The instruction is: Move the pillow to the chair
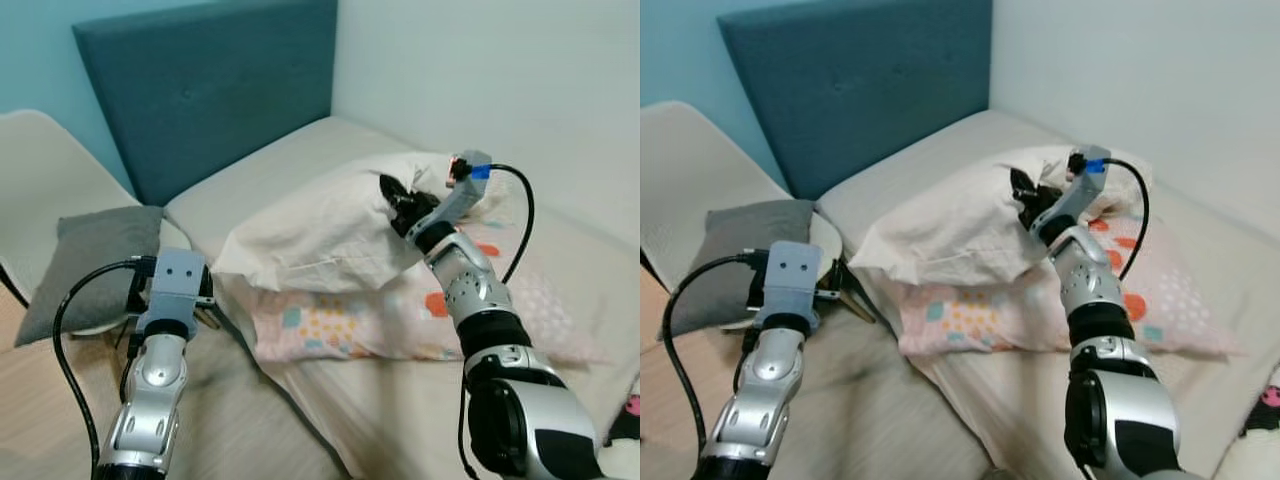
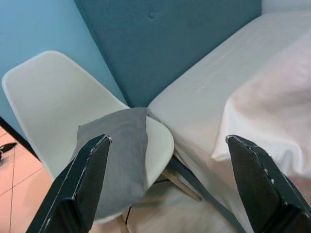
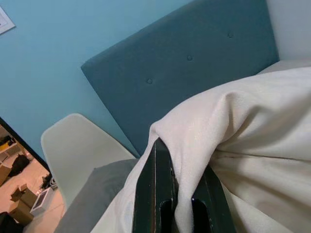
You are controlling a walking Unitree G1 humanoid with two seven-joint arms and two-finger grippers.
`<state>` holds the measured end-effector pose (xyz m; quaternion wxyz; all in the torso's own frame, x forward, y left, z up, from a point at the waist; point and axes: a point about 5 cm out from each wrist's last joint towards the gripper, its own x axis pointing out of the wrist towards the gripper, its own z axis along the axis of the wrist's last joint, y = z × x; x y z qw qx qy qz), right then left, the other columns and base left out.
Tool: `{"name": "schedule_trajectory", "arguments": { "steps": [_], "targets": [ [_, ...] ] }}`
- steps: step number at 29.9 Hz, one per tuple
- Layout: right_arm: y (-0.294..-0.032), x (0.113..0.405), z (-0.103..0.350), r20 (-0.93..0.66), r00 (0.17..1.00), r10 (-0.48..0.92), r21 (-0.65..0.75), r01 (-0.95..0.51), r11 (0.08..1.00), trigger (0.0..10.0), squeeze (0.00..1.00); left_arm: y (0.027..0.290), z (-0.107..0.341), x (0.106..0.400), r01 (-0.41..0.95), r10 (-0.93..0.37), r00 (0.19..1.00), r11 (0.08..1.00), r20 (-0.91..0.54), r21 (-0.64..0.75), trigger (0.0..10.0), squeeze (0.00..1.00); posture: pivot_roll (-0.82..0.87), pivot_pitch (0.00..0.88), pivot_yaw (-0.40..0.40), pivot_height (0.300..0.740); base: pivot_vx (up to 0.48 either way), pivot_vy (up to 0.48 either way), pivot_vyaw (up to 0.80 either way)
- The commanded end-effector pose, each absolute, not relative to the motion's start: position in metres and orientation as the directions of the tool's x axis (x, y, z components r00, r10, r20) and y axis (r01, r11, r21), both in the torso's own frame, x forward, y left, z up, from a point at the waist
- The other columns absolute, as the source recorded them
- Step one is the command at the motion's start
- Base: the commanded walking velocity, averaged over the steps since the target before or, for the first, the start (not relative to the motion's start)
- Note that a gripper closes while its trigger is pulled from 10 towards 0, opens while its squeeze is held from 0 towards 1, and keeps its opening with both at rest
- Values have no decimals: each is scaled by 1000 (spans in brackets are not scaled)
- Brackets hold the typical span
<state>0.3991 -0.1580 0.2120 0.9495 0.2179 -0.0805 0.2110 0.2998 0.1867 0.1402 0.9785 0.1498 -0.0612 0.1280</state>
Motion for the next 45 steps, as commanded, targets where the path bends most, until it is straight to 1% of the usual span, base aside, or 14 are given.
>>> {"name": "schedule_trajectory", "arguments": {
  "steps": [1,7,11,15,17,18,19,23,25,26,28,30,40,45],
  "targets": [
    [-160,398,227,310,879,361,357,-460,813,0,0,187,136,300,-263,233,963,923,137,281,10000,0,-214,57,-15,740,0,0,0],
    [-159,397,231,324,876,358,348,-463,815,0,0,186,134,299,-258,230,964,924,131,281,10000,0,-211,58,-10,740,0,0,0],
    [-161,396,244,368,865,341,299,-458,837,0,0,186,136,300,-257,228,965,925,133,279,10000,0,-208,56,-7,740,0,0,0],
    [-161,393,267,451,821,349,231,-485,843,0,0,187,142,302,-263,228,962,925,151,275,10000,0,-205,54,-5,740,0,0,0],
    [-156,388,292,517,766,381,170,-529,832,0,0,187,148,304,-269,228,958,925,173,268,10000,0,-203,47,-3,740,0,0,784],
    [-156,388,292,517,766,381,170,-529,832,0,0,187,148,304,-269,228,958,925,173,268,10000,0,-203,47,-3,740,0,0,781],
    [-150,382,315,578,705,411,121,-572,811,0,0,187,153,306,-272,227,955,926,189,263,10000,0,-202,44,-2,740,0,0,781],
    [-141,370,345,656,600,459,42,-636,771,0,0,185,157,308,-270,221,954,928,201,258,10000,0,-198,37,0,740,0,0,784],
    [-133,359,369,711,502,492,-22,-684,729,0,0,184,159,309,-269,219,954,929,207,256,10000,0,-198,33,1,740,0,0,784],
    [-127,350,384,743,431,512,-66,-714,697,0,0,184,160,310,-269,218,953,929,211,253,10000,0,-196,28,2,740,0,0,788],
    [-126,347,388,750,413,516,-76,-721,688,0,0,184,160,310,-270,218,952,929,213,252,10000,0,-196,28,2,740,0,0,788],
    [-121,338,399,777,350,523,-93,-758,646,0,0,183,163,311,-274,219,949,928,225,252,10000,0,-192,21,1,740,0,0,781],
    [-116,329,402,793,304,527,-80,-806,586,0,0,183,170,311,-282,214,942,923,258,262,10000,0,-189,13,4,740,0,0,781],
    [-109,333,389,760,358,542,-32,-813,582,0,0,180,174,312,-270,190,939,923,285,273,10000,0,-189,11,5,740,0,0,781]
  ]
}}
